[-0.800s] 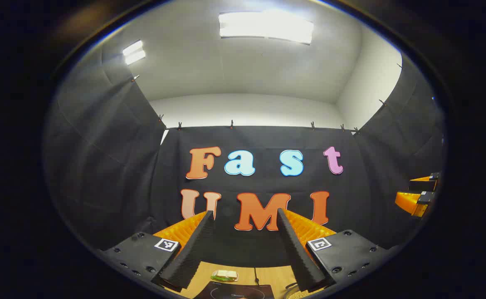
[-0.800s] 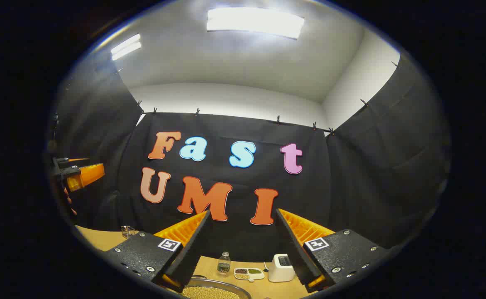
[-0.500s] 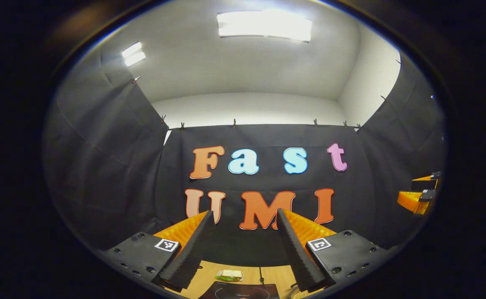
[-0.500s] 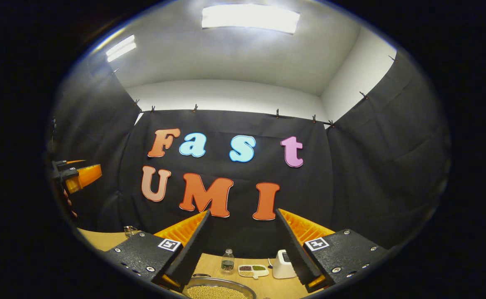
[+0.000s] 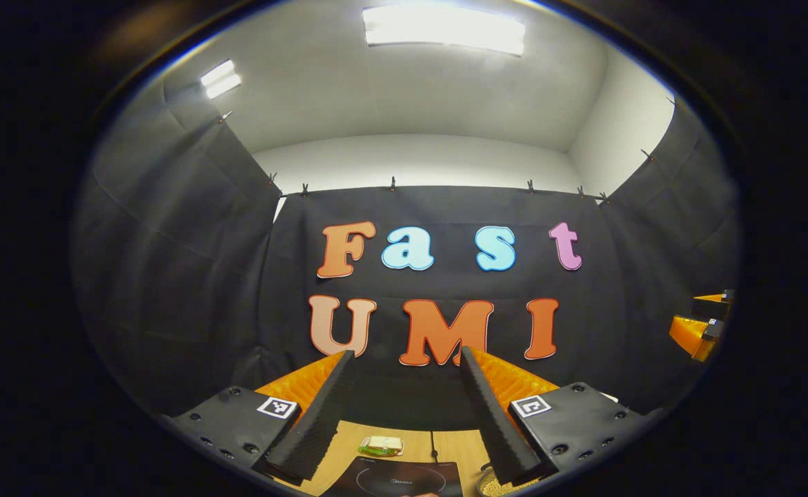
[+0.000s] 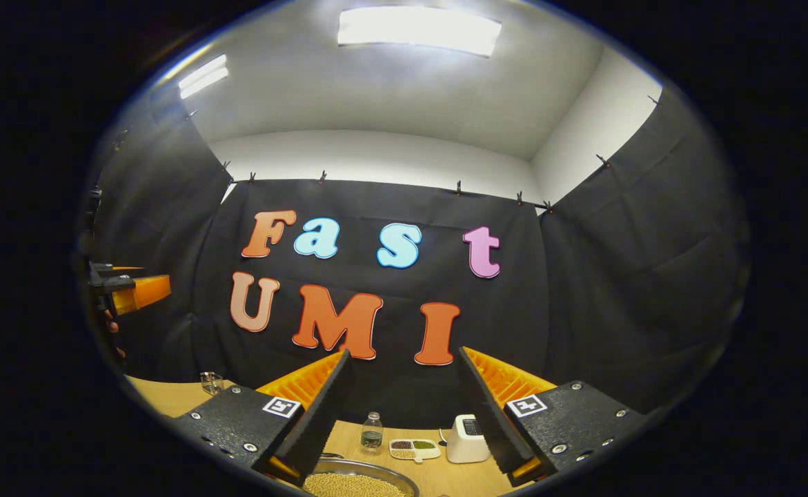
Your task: First push the handle of the pot to place it horizontally, then grasp the pot with both hands and set it on the induction cooktop.
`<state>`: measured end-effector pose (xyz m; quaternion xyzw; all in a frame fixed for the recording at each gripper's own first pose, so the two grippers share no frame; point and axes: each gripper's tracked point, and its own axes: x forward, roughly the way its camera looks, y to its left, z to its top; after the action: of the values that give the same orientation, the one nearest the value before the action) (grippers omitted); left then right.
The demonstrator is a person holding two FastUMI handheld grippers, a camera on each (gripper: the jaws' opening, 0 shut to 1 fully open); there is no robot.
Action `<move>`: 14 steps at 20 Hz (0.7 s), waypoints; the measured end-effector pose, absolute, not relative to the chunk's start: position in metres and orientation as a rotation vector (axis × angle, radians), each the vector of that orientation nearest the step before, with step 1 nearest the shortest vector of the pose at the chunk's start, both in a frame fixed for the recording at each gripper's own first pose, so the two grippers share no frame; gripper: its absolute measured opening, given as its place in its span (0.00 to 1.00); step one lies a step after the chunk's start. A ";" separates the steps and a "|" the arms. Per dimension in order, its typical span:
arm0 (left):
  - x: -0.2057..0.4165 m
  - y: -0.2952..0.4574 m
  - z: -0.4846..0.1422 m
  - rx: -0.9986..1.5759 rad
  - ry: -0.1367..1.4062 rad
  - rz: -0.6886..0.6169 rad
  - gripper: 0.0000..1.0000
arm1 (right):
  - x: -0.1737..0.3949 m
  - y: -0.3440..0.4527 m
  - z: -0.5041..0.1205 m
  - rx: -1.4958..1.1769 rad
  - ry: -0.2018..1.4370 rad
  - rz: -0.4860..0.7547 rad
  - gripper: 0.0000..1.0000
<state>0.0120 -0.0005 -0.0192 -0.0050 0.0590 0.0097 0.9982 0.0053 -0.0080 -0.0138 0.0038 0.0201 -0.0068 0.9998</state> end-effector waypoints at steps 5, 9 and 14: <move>0.018 -0.010 -0.023 0.006 0.147 -0.006 0.97 | 0.005 -0.011 -0.017 0.006 0.052 -0.014 0.93; 0.022 -0.014 -0.022 0.000 0.170 -0.013 0.97 | 0.002 -0.015 -0.017 0.006 0.055 -0.020 0.93; 0.028 -0.023 -0.028 -0.004 0.175 -0.047 0.97 | -0.012 -0.010 -0.044 0.023 0.120 0.006 0.93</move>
<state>0.0279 -0.0235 -0.0277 -0.0022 0.0875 -0.0232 0.9959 -0.0124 -0.0104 -0.0436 0.0116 0.0600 0.0031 0.9981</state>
